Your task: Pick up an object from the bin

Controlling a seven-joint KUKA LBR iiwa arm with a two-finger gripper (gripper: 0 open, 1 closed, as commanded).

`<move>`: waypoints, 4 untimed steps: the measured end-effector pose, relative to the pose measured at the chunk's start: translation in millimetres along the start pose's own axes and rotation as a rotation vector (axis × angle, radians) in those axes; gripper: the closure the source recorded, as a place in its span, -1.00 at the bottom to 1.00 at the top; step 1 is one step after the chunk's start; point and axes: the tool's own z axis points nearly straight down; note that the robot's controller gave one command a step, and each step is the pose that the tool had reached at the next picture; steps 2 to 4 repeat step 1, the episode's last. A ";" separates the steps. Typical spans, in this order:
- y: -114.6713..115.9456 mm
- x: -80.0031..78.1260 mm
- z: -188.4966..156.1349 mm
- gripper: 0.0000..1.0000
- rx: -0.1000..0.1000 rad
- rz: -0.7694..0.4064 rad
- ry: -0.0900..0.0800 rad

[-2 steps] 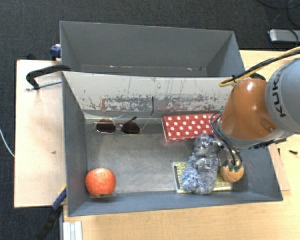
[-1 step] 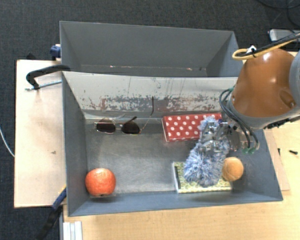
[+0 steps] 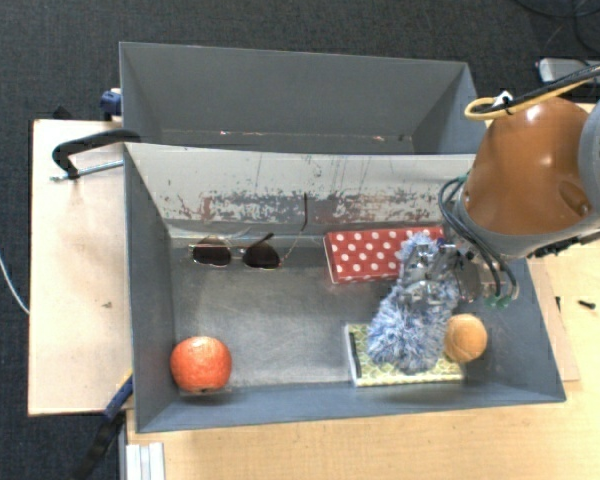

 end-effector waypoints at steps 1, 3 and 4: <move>3.0 3.4 -31.9 1.00 0.000 -0.005 0.005; 3.0 3.4 -31.9 1.00 0.000 -0.005 0.005; 3.0 3.4 -31.9 1.00 0.000 -0.005 0.005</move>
Offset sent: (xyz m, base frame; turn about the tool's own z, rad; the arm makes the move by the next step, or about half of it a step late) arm -0.0035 -0.0248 0.1427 0.0011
